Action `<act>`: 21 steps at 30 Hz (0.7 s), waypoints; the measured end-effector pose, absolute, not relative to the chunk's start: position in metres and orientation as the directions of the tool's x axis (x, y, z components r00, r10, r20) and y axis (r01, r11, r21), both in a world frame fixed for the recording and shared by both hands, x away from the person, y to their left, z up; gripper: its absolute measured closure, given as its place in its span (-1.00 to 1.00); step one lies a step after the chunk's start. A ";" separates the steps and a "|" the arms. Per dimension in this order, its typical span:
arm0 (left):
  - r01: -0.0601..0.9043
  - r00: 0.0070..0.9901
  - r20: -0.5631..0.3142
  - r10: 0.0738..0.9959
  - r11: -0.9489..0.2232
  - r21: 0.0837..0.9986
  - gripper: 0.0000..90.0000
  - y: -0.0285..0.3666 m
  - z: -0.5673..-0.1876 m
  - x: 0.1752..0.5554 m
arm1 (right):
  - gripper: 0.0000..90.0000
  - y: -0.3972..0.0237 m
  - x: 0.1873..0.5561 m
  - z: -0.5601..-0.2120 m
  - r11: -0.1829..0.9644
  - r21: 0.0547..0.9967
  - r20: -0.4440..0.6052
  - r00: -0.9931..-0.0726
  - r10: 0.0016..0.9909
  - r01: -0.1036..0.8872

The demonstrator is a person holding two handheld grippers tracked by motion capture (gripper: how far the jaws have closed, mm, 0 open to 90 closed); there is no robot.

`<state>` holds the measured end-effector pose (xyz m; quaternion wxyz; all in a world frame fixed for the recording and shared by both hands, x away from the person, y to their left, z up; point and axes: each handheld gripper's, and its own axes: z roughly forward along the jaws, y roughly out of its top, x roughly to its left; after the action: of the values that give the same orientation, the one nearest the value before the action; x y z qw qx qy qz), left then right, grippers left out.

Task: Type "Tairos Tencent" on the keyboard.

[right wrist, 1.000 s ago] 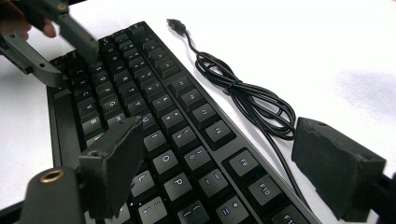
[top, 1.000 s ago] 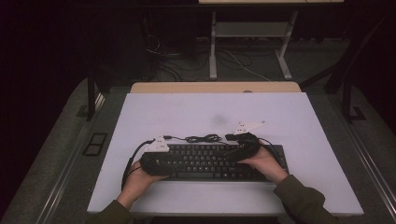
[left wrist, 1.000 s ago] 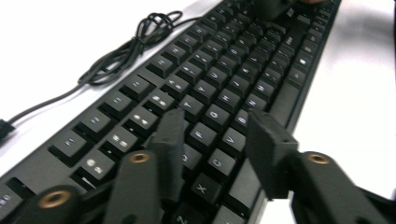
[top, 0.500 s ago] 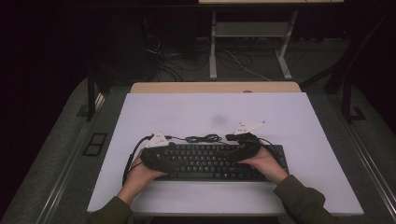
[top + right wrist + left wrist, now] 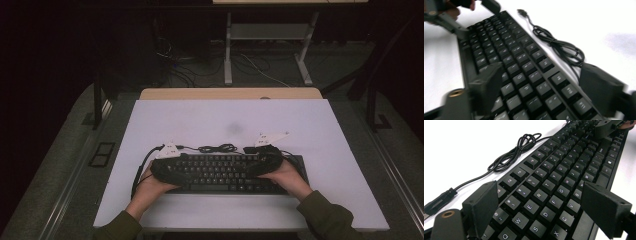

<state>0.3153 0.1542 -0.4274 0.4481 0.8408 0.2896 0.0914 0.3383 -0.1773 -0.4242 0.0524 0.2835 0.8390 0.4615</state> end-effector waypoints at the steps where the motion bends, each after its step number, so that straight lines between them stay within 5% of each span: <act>1: 0.405 0.815 -0.106 0.569 -0.430 0.807 -0.68 0.154 -0.427 0.315 | -0.44 -0.178 0.337 -0.424 0.414 0.805 0.174 -0.836 0.521 0.425; 21: 0.402 0.818 -0.103 0.566 -0.435 0.806 -0.68 0.152 -0.427 0.316 | 0.79 -0.204 0.307 -0.425 0.464 0.772 0.206 -0.862 0.464 0.434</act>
<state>0.3156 0.1524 -0.4271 0.4472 0.8420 0.2874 0.0916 0.3073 -0.2039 -0.4245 0.0164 0.2624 0.8555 0.4461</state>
